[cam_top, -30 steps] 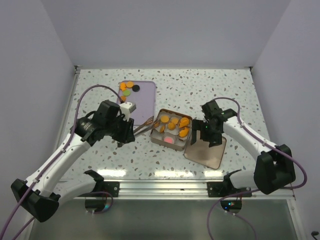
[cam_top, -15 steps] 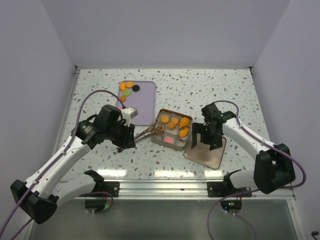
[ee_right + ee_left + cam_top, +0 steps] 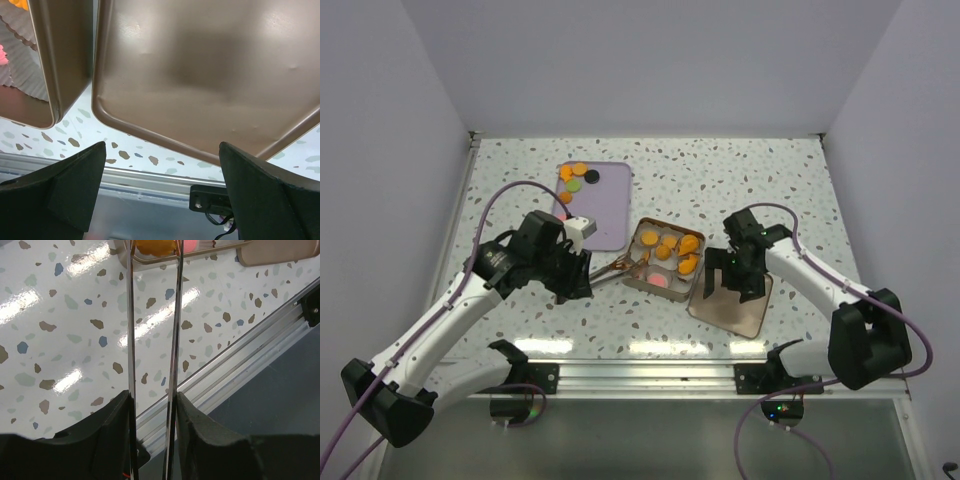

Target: Pack the cookies

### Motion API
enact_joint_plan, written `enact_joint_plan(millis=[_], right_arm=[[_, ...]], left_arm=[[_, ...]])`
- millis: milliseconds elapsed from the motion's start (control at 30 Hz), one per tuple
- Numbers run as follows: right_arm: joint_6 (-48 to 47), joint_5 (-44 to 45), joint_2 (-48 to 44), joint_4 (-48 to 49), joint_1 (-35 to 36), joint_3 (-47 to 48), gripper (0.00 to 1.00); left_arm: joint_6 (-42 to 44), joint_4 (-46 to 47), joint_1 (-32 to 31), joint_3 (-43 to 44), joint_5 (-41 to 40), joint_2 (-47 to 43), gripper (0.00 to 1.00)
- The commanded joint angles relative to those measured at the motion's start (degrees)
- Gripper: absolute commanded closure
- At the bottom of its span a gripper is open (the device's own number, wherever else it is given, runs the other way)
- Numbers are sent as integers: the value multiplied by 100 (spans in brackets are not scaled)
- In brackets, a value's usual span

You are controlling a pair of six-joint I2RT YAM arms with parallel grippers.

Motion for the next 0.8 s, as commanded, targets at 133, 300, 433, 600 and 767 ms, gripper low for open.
enact_joint_plan(millis=[133,300,433,600,767], right_arm=[[-2,-33,-259,75,-20,-38,1],[25,-24,-356,67,-20,-65,1],[60,-15,-426,40,-20,-82,1],[95,-24,-488,31,-20,-91,1],[192,-129,-549,102,-20,-188,1]], left_arm=[[4,99,-34,18,33,-109,55],[4,73,-43,79,-28,-118,55],[-75,3,-34,412,-239,-153,56],[-224,-102,-17,993,-994,30,53],[-365,-129,368,1300,-2311,557,50]])
